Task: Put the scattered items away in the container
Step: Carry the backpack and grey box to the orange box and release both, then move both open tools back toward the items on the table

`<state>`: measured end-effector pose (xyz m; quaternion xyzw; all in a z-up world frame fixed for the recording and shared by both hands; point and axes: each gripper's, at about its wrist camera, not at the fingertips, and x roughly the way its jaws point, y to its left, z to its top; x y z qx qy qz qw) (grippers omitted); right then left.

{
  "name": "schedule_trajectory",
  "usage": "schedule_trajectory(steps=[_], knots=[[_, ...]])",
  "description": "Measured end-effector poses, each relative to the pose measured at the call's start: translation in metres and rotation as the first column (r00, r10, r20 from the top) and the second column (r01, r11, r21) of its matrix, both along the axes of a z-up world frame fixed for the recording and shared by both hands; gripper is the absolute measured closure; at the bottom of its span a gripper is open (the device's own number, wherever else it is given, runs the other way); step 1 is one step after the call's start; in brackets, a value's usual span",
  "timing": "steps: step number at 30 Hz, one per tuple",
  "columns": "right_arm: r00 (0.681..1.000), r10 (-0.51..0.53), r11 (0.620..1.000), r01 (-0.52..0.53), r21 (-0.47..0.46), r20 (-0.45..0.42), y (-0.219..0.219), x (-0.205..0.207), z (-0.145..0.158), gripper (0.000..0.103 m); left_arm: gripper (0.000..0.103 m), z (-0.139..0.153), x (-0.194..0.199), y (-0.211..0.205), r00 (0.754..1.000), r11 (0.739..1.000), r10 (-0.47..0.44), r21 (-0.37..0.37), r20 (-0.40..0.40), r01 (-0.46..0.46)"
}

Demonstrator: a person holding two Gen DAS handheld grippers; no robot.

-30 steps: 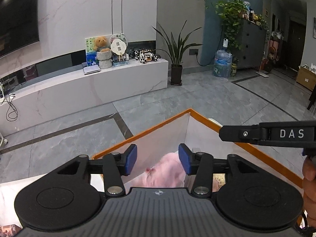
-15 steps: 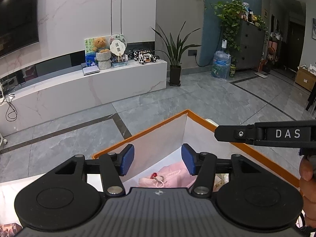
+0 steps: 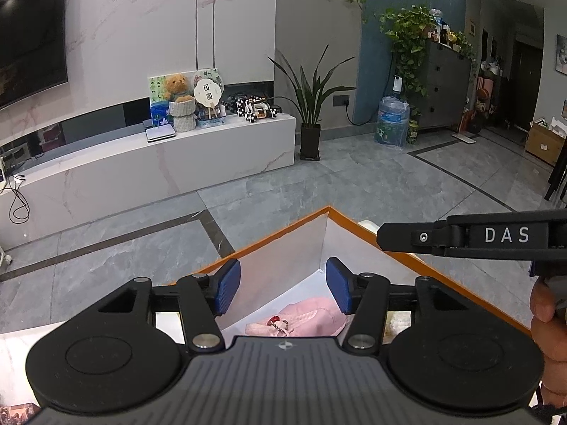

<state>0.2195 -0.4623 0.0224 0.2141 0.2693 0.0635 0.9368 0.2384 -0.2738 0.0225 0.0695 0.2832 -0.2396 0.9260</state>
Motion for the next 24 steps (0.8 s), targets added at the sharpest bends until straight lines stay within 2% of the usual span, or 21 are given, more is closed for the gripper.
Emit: schedule_trajectory(steps=[14,24], knots=[[0.998,0.011,1.0,-0.011,-0.013,0.061,0.015,-0.02,0.032,0.075,0.04,0.039,-0.023,0.026,0.997,1.0,0.024,-0.015,0.067,-0.023],[0.981,0.033,0.999,-0.025,-0.042,0.19,0.029,-0.054,0.082,0.075,0.035,0.093,-0.06,0.052,0.983,0.998,0.032,-0.055,0.182,-0.022]])
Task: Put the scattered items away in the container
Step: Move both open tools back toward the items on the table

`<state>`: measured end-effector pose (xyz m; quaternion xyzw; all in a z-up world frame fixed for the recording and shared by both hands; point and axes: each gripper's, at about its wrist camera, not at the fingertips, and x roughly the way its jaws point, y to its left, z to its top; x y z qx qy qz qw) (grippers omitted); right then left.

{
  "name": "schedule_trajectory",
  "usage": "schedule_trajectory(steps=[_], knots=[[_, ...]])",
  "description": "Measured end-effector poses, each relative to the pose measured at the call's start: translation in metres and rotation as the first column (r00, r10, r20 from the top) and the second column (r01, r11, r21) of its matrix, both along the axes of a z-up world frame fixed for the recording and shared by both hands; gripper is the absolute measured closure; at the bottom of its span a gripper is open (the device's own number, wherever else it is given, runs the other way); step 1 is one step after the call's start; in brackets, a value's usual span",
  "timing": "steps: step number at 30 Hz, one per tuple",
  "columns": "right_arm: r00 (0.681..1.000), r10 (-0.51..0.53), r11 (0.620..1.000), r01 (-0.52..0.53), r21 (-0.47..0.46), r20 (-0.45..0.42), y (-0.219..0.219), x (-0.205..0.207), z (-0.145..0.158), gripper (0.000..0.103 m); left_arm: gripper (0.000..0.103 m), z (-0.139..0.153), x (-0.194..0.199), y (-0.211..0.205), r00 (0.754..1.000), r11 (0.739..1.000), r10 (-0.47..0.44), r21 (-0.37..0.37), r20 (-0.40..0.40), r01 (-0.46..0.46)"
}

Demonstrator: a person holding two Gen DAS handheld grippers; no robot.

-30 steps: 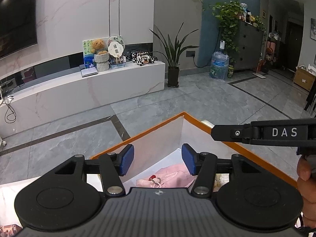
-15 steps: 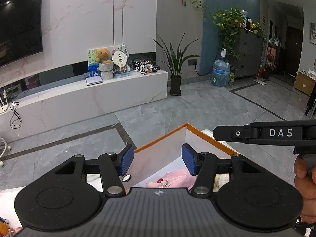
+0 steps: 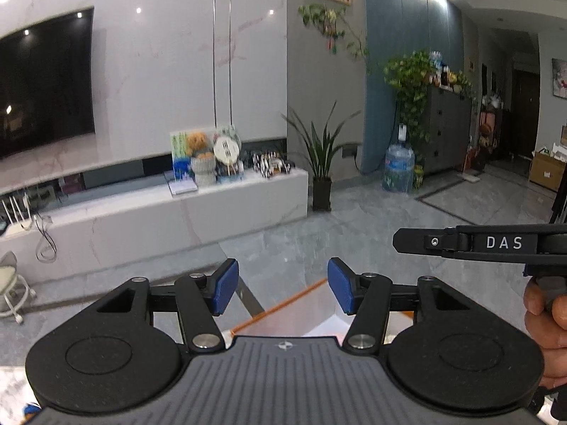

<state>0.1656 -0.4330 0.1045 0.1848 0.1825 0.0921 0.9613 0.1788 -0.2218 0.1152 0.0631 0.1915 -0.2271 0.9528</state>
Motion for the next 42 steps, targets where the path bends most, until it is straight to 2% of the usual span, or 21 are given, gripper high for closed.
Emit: schedule_trajectory(steps=[6,12,18,21,22,24,28,35,39,42], knots=[[0.996,0.022,1.0,-0.022,-0.008,0.088,0.017,-0.022,0.031,0.074,0.034,0.04,-0.032,0.022,0.996,1.0,0.003,-0.001,0.091,-0.003],[0.977,0.059,0.998,-0.056,-0.02,0.207,0.043,-0.052,0.062,0.073,0.028,0.084,-0.073,0.051,0.979,1.0,0.007,0.016,0.204,-0.011],[0.94,0.103,0.995,-0.1,-0.025,0.326,0.07,-0.085,0.089,0.069,0.026,0.111,-0.126,0.097,0.957,0.998,0.01,0.055,0.291,-0.027],[0.914,0.137,0.991,-0.13,-0.045,0.382,0.084,-0.101,0.099,0.067,0.02,0.122,-0.152,0.128,0.948,0.997,0.03,0.052,0.317,-0.049],[0.904,0.153,0.988,-0.143,-0.054,0.399,0.089,-0.107,0.102,0.064,0.014,0.126,-0.161,0.138,0.945,0.997,0.042,0.049,0.325,-0.061],[0.888,0.185,0.983,-0.17,-0.073,0.421,0.099,-0.115,0.105,0.063,0.014,0.128,-0.174,0.155,0.939,0.995,0.063,0.047,0.338,-0.083],[0.864,0.26,0.966,-0.223,-0.134,0.431,0.124,-0.123,0.104,0.06,0.013,0.117,-0.19,0.189,0.927,0.989,0.134,0.013,0.35,-0.148],[0.829,0.381,0.921,-0.302,-0.245,0.41,0.172,-0.121,0.084,0.052,0.009,0.061,-0.189,0.237,0.899,0.964,0.266,-0.081,0.347,-0.254],[0.832,0.431,0.895,-0.343,-0.287,0.35,0.199,-0.103,0.059,0.051,0.008,0.022,-0.166,0.258,0.895,0.947,0.322,-0.104,0.309,-0.305],[0.838,0.463,0.873,-0.372,-0.316,0.291,0.218,-0.087,0.034,0.051,0.008,-0.007,-0.143,0.274,0.905,0.942,0.335,-0.067,0.261,-0.33]])
